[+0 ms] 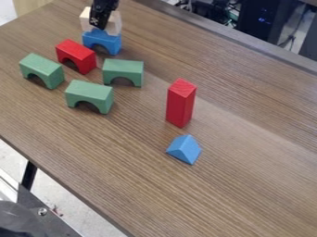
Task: Transferred the wooden arc on the top of the blue arc
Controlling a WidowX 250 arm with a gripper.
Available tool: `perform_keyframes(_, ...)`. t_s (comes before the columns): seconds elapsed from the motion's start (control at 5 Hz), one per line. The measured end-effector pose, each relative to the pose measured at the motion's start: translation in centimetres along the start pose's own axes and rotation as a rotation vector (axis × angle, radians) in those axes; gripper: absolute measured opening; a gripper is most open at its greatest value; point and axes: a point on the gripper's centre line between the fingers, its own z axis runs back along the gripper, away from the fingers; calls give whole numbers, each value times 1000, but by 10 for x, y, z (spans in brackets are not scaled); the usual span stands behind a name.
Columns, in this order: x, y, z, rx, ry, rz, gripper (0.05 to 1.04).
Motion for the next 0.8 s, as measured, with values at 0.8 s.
perform_keyframes(0.8, -1, 1, -3, -7, -1, -31, 564)
